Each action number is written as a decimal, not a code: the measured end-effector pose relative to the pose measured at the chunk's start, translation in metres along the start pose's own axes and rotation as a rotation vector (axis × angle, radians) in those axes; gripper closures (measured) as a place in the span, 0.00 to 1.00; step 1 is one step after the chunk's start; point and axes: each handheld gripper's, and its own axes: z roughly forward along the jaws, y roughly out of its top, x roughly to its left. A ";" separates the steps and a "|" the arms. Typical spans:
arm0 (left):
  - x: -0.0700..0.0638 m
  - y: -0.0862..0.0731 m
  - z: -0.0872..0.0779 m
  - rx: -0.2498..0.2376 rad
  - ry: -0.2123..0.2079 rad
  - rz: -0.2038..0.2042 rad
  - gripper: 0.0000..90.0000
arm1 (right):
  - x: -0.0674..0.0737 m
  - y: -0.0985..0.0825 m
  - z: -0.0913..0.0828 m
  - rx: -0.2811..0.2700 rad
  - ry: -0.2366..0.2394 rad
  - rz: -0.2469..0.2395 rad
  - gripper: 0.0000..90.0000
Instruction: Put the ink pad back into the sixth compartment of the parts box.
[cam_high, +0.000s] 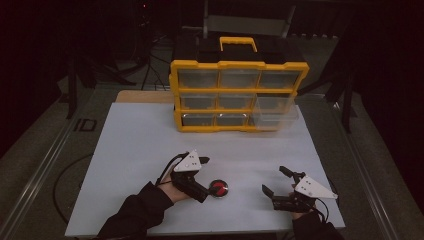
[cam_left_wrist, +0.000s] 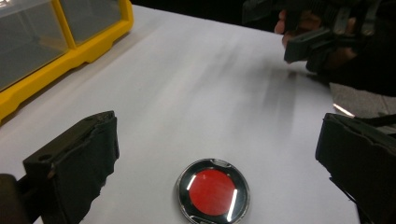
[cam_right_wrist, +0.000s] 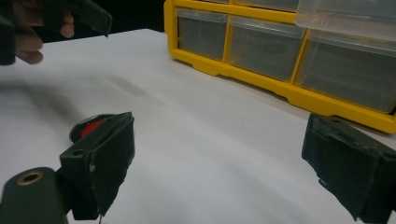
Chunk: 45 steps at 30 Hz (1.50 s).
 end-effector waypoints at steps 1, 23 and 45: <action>0.000 -0.001 0.002 0.003 -0.004 0.000 0.00 | 0.000 0.000 0.000 0.001 0.000 0.002 0.11; -0.005 -0.024 0.045 0.207 -0.047 0.054 0.01 | 0.001 -0.001 0.001 0.009 0.012 0.005 0.11; -0.004 -0.031 0.057 0.307 -0.032 0.080 0.26 | 0.001 -0.001 0.001 0.012 0.011 0.007 0.11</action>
